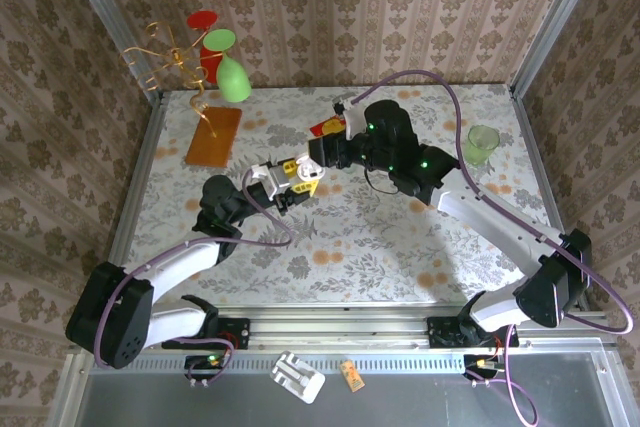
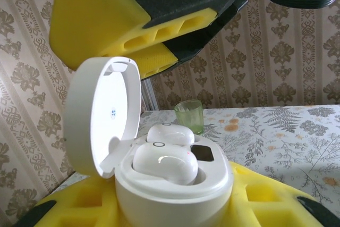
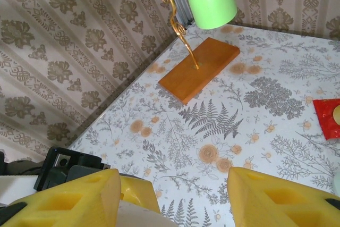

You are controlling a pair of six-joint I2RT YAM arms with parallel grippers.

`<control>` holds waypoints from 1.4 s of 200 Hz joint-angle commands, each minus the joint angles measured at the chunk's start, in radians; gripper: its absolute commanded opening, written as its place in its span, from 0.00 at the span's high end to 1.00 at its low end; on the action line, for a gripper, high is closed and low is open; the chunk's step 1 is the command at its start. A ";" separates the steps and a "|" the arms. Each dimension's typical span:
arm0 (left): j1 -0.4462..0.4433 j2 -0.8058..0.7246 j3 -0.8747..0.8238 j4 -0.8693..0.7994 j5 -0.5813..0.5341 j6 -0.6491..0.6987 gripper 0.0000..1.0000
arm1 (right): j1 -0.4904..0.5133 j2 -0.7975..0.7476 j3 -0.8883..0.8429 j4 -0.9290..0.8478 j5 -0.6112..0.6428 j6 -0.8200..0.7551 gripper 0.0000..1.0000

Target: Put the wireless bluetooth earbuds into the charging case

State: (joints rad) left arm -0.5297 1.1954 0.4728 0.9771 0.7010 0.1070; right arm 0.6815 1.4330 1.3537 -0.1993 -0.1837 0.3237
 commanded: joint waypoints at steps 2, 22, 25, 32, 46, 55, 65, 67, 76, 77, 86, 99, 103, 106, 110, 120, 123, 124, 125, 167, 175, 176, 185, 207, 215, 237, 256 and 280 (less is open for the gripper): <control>-0.004 -0.021 0.001 0.049 -0.016 0.002 0.75 | -0.004 -0.050 -0.048 -0.008 -0.023 -0.011 0.43; -0.004 0.000 0.000 0.091 -0.017 -0.021 0.75 | -0.055 -0.105 -0.126 0.095 -0.132 0.113 0.39; -0.004 0.001 -0.002 0.098 -0.018 -0.026 0.76 | -0.066 -0.111 -0.139 0.114 -0.150 0.133 0.39; -0.004 0.006 -0.002 0.112 -0.020 -0.032 0.76 | -0.091 -0.123 -0.167 0.162 -0.201 0.189 0.38; -0.004 0.014 -0.002 0.126 -0.027 -0.039 0.76 | -0.126 -0.144 -0.223 0.246 -0.276 0.269 0.36; -0.005 0.014 0.001 0.127 -0.029 -0.040 0.76 | -0.141 -0.149 -0.245 0.281 -0.320 0.313 0.33; -0.006 0.016 0.003 0.132 -0.028 -0.045 0.76 | -0.153 -0.147 -0.264 0.328 -0.378 0.370 0.29; -0.006 0.016 0.003 0.133 -0.028 -0.045 0.76 | -0.155 -0.145 -0.267 0.338 -0.390 0.384 0.28; -0.006 0.019 0.005 0.147 -0.031 -0.052 0.75 | -0.164 -0.131 -0.284 0.394 -0.462 0.453 0.23; -0.006 0.019 0.005 0.148 -0.031 -0.052 0.75 | -0.164 -0.129 -0.285 0.403 -0.474 0.461 0.23; -0.006 0.025 0.006 0.166 -0.033 -0.070 0.75 | -0.166 -0.108 -0.293 0.474 -0.556 0.537 0.20; -0.006 0.030 0.007 0.195 -0.041 -0.097 0.75 | -0.162 -0.086 -0.312 0.584 -0.633 0.657 0.19; -0.006 0.030 0.007 0.203 -0.045 -0.105 0.75 | -0.159 -0.082 -0.321 0.618 -0.643 0.690 0.19; -0.006 0.031 0.008 0.209 -0.048 -0.109 0.75 | -0.159 -0.079 -0.329 0.640 -0.648 0.711 0.19; -0.006 0.032 0.009 0.217 -0.050 -0.113 0.75 | -0.156 -0.076 -0.338 0.663 -0.654 0.733 0.19; -0.006 0.036 0.009 0.232 -0.051 -0.124 0.75 | -0.150 -0.071 -0.355 0.713 -0.661 0.768 0.19; -0.006 0.036 0.010 0.238 -0.052 -0.129 0.75 | -0.148 -0.071 -0.359 0.719 -0.663 0.776 0.19; -0.006 0.037 0.009 0.239 -0.051 -0.130 0.75 | -0.147 -0.071 -0.359 0.721 -0.663 0.778 0.19; -0.006 0.037 0.010 0.239 -0.051 -0.130 0.75 | -0.147 -0.071 -0.361 0.722 -0.663 0.779 0.19; -0.006 0.051 0.026 0.245 -0.051 -0.142 0.75 | -0.124 -0.023 -0.379 0.806 -0.689 0.851 0.22; -0.006 0.053 0.026 0.245 -0.051 -0.142 0.75 | -0.122 -0.007 -0.379 0.839 -0.694 0.873 0.24; -0.006 0.053 0.026 0.246 -0.051 -0.142 0.75 | -0.122 -0.005 -0.380 0.843 -0.694 0.877 0.24; -0.005 0.055 0.025 0.245 -0.051 -0.141 0.75 | -0.120 0.003 -0.383 0.874 -0.687 0.901 0.29; -0.006 0.051 0.017 0.249 -0.051 -0.140 0.75 | -0.120 0.022 -0.380 0.898 -0.679 0.926 0.46; -0.006 0.047 0.015 0.249 -0.051 -0.140 0.75 | -0.120 0.029 -0.378 0.905 -0.683 0.934 0.51; -0.006 0.044 0.012 0.244 -0.051 -0.137 0.75 | -0.120 0.035 -0.377 0.903 -0.680 0.938 0.65; -0.006 0.039 0.009 0.238 -0.051 -0.128 0.73 | -0.120 0.032 -0.376 0.862 -0.671 0.914 0.72; -0.006 0.024 0.005 0.178 -0.091 -0.087 0.49 | -0.131 0.014 -0.384 0.812 -0.642 0.876 0.74</control>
State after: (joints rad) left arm -0.5297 1.2419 0.4740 1.2045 0.6388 -0.0032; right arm 0.5522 1.4681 0.9710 0.6250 -0.8272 1.2373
